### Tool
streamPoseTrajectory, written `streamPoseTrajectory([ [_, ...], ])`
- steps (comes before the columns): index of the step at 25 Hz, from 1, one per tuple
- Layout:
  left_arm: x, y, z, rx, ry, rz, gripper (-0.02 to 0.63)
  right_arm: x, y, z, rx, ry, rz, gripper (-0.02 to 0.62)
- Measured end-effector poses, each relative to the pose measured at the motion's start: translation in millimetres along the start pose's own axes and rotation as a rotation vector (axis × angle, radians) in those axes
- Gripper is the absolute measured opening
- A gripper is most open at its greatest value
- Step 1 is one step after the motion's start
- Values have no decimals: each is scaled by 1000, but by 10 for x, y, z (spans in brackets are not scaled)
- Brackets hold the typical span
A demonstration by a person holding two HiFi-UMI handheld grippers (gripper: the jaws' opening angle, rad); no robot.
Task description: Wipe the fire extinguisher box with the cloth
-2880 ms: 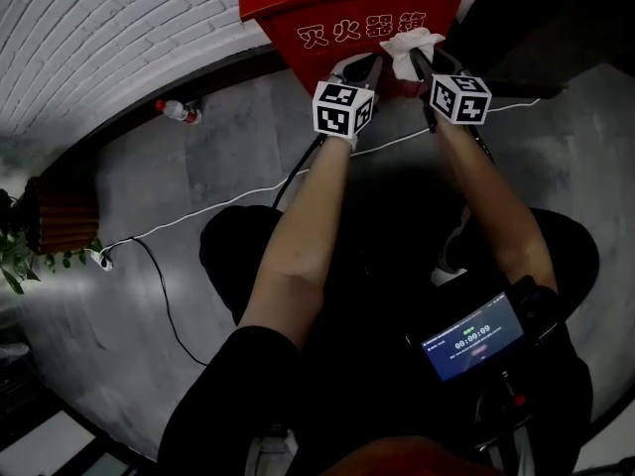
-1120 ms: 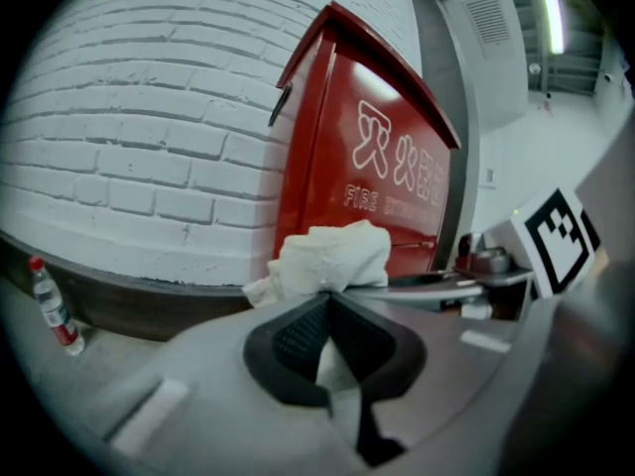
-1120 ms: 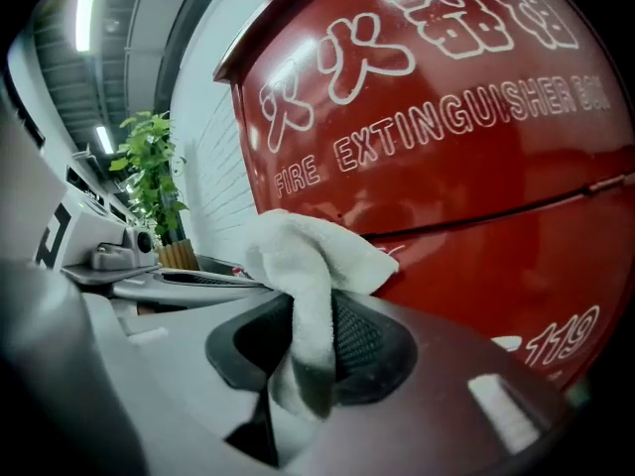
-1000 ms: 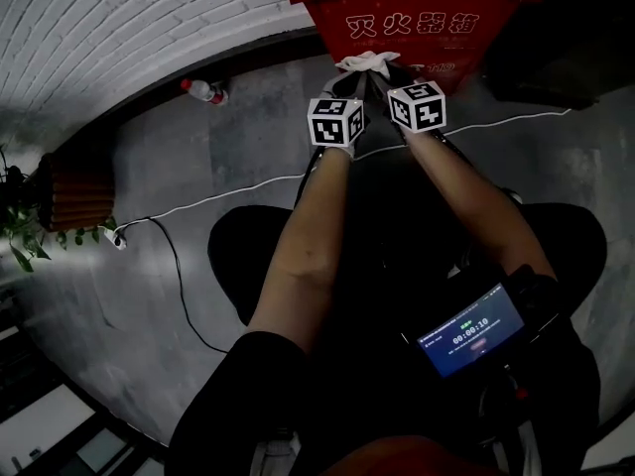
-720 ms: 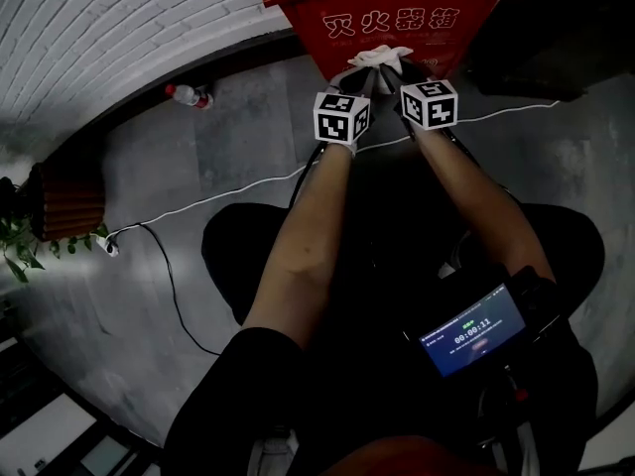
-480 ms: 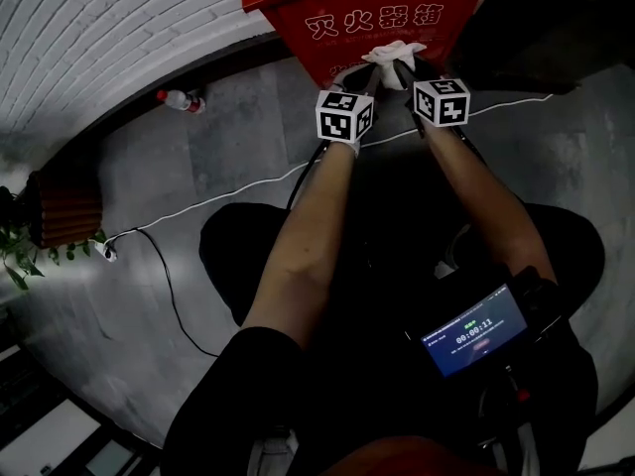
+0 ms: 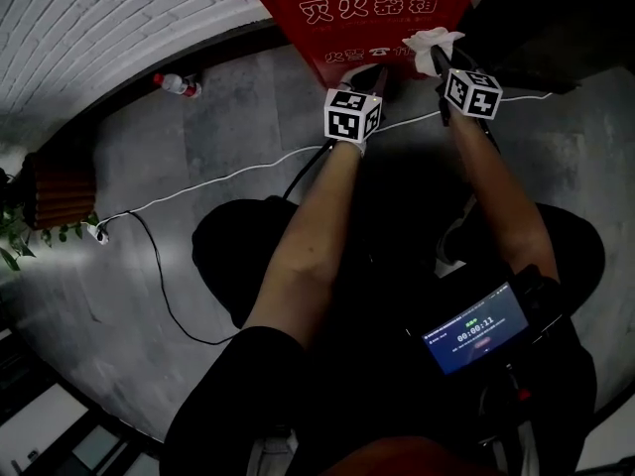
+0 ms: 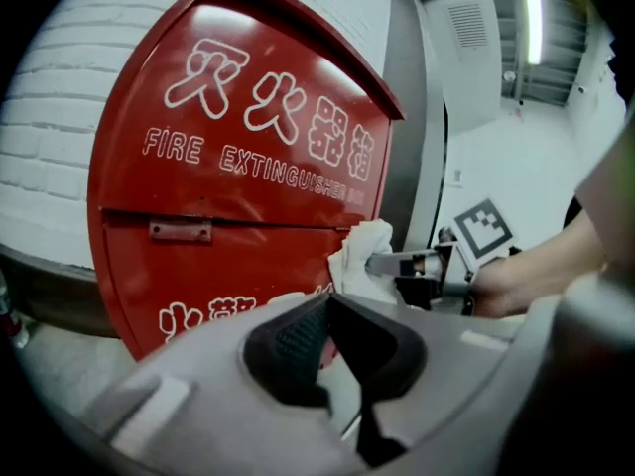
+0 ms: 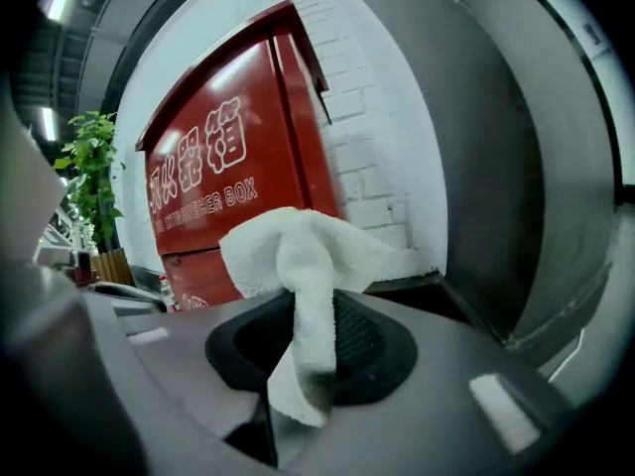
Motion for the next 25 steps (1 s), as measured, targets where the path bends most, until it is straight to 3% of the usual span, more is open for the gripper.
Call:
streamPoseTrajectory([
  [4,7,142,-133,30,-44,15,0,12,41,-48,-16,88,19,98],
  [9,172,387,-254,63,-81,57,0,615,13,-353,18,79,141,98],
  [16,589,613,-452,83,-15,142,0,1509,-269,-730,118,133,315,98],
  [25,1105,749,-558,88,74,194,-1,2055,-613,-994,193,154,395,98],
])
Point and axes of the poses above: the fingertips, and each gripper's own axes: y backward along the fingers, x to its left, z out of its top, the point moved 3 cm from there along y, backward along the fingers, and after that the axes turned 4 degrees about y, right-handed, at the moved point
